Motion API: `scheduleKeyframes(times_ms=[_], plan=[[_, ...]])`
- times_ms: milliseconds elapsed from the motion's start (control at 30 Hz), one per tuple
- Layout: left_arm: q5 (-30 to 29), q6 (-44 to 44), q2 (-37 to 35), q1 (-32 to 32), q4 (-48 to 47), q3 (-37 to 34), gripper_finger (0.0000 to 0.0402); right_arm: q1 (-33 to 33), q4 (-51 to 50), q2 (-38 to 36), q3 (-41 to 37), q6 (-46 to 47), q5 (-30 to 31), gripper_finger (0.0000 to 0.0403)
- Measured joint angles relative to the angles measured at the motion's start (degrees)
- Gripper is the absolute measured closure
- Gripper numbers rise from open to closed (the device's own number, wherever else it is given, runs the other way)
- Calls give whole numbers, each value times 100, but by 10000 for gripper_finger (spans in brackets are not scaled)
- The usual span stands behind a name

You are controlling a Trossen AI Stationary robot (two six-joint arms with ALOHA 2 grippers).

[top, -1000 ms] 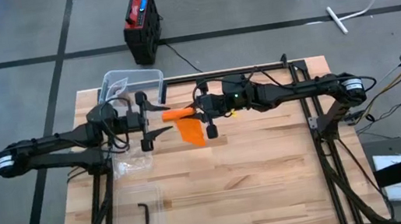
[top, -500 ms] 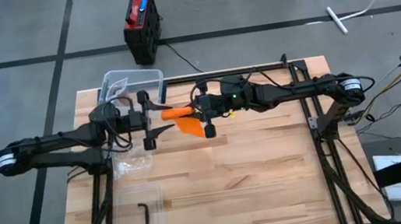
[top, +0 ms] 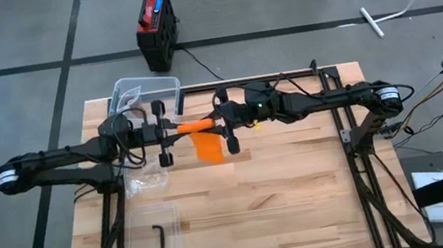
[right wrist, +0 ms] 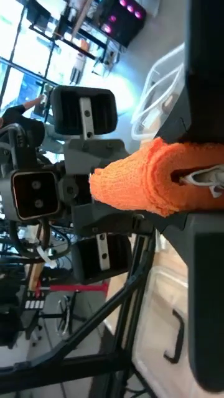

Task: Roll bandage
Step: Roll the orange bandage

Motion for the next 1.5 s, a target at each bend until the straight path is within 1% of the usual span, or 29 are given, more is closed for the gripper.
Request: scheduleKeyframes(times_ms=[33,67,167,233,333,433,500,600,700,733,867,1033,1167,1333,1500], plan=[[-1,50,-19,0,-4,-2,356,2,7,0,0,90,2,326],[-3,95,-40,0,-5,-2,371,3,11,0,1,213,3,316],[-15,175,-88,2,-156,99,371,4,18,-19,7,744,-11,278],[-20,459,-127,2,-479,321,362,9,11,-96,7,1011,-23,246],[-48,1154,-176,2,-1426,848,355,9,1,-286,4,1571,-35,198],[-96,1698,-119,-20,-2513,1399,363,-5,242,-384,4,2275,-46,154],[-94,2011,-33,-75,-2951,1738,368,-17,398,-398,4,2739,-43,129],[-75,2560,54,-178,-3216,2112,368,-47,646,-311,4,3278,36,100],[-66,2978,185,-255,-3255,2274,368,-67,988,-162,-4,3662,90,85],[-63,3097,220,-268,-3279,2299,368,-66,1166,-121,-4,3766,100,83],[-75,3513,291,-278,-3248,2347,367,-68,1271,-39,-3,4219,91,81],[-592,3834,346,-275,-3233,2350,367,-66,1283,74,-4,4456,114,91],[-625,3935,316,-275,-3251,2350,367,-66,1336,74,-3,4514,137,106],[-637,4077,238,-275,-3261,2350,366,-66,1333,74,-4,4469,201,136],[-645,4087,233,-271,-3262,2350,365,-44,1309,74,-4,4466,263,185]])
